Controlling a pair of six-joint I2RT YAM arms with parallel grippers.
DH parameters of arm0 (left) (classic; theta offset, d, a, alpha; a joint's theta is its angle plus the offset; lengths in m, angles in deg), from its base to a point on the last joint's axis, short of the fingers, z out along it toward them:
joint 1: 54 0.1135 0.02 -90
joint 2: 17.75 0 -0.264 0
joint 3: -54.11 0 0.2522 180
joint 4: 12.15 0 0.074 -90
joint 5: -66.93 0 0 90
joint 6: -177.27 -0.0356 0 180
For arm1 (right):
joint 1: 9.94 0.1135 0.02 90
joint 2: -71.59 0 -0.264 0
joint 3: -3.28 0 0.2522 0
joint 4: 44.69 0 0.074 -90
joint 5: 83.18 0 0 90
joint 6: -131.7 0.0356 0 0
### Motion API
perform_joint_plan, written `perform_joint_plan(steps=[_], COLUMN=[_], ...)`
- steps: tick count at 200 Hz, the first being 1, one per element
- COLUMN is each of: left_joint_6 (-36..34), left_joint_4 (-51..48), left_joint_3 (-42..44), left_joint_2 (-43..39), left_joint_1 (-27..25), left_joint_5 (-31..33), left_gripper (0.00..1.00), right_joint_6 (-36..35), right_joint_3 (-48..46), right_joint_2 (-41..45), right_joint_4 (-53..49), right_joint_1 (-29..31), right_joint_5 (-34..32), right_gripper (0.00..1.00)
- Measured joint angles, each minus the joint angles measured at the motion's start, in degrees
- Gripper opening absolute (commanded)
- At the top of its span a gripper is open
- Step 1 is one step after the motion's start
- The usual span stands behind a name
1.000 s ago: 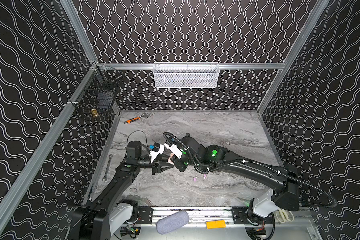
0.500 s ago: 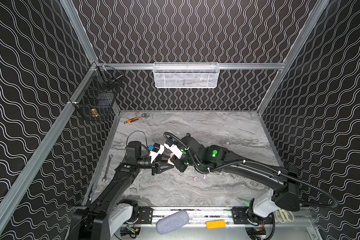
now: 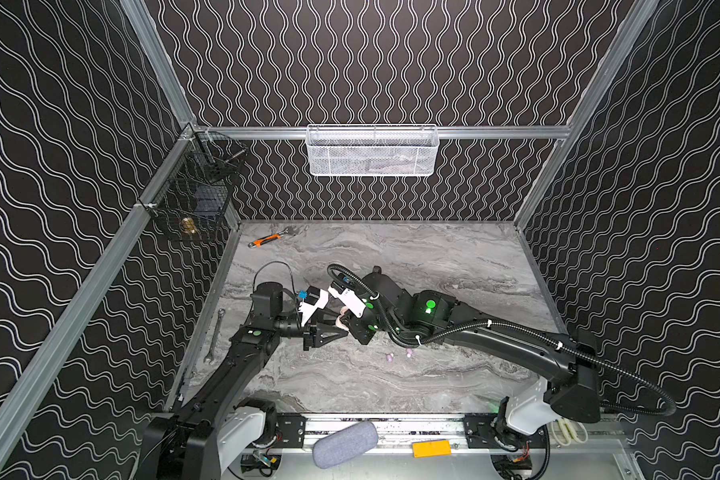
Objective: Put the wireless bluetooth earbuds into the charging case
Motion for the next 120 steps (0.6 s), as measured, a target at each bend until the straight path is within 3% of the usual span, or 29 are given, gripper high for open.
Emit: perform_joint_plan(steps=[120], left_joint_6=[0.02], left_joint_4=[0.48], left_joint_3=[0.0], left_joint_2=[-0.07], left_joint_1=[-0.02], left_joint_5=[-0.9], left_gripper=[0.03], right_joint_6=[0.02], right_joint_3=[0.24], right_joint_2=[0.98], right_joint_4=[-0.09], right_joint_1=[0.02], right_joint_5=[0.44], right_gripper=[0.25])
